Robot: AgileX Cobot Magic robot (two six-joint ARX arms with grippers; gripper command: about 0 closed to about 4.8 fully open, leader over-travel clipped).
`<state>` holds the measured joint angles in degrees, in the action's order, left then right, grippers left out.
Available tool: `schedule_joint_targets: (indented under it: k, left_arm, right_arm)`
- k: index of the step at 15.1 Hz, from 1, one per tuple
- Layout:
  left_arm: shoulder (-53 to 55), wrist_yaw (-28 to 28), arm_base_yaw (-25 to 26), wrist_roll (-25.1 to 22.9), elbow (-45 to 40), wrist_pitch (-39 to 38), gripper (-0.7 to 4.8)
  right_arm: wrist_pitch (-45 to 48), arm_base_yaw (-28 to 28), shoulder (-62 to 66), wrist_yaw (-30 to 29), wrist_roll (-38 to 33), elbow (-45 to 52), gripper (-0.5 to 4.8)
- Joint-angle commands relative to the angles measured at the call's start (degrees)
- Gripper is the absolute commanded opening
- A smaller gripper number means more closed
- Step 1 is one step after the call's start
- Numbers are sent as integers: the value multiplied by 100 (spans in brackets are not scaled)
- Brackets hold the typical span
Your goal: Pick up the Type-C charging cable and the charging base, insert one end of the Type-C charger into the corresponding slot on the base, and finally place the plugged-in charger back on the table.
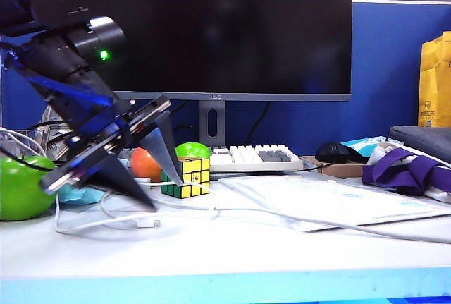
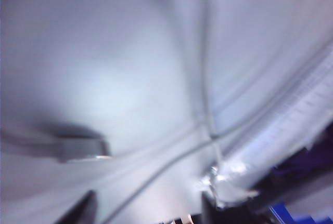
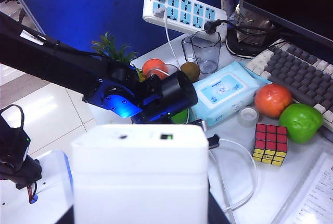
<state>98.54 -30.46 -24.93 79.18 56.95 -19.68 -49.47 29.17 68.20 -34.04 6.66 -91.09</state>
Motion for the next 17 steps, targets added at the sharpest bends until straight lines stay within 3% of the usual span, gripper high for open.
schedule_joint_targets:
  k: [1,4,17]
  left_arm:
    - [-26,385,-9,186,15,-101,255]
    - [-17,531,-9,402,15,-122,240]
    - [186,730,-9,551,7,-210,237]
  right_arm:
    - [120,4,-63,-20,-24,-33,-5]
    - [103,4,-114,-20,-24,-33,-4]
    - [28,4,-142,-17,-22,-33,-5]
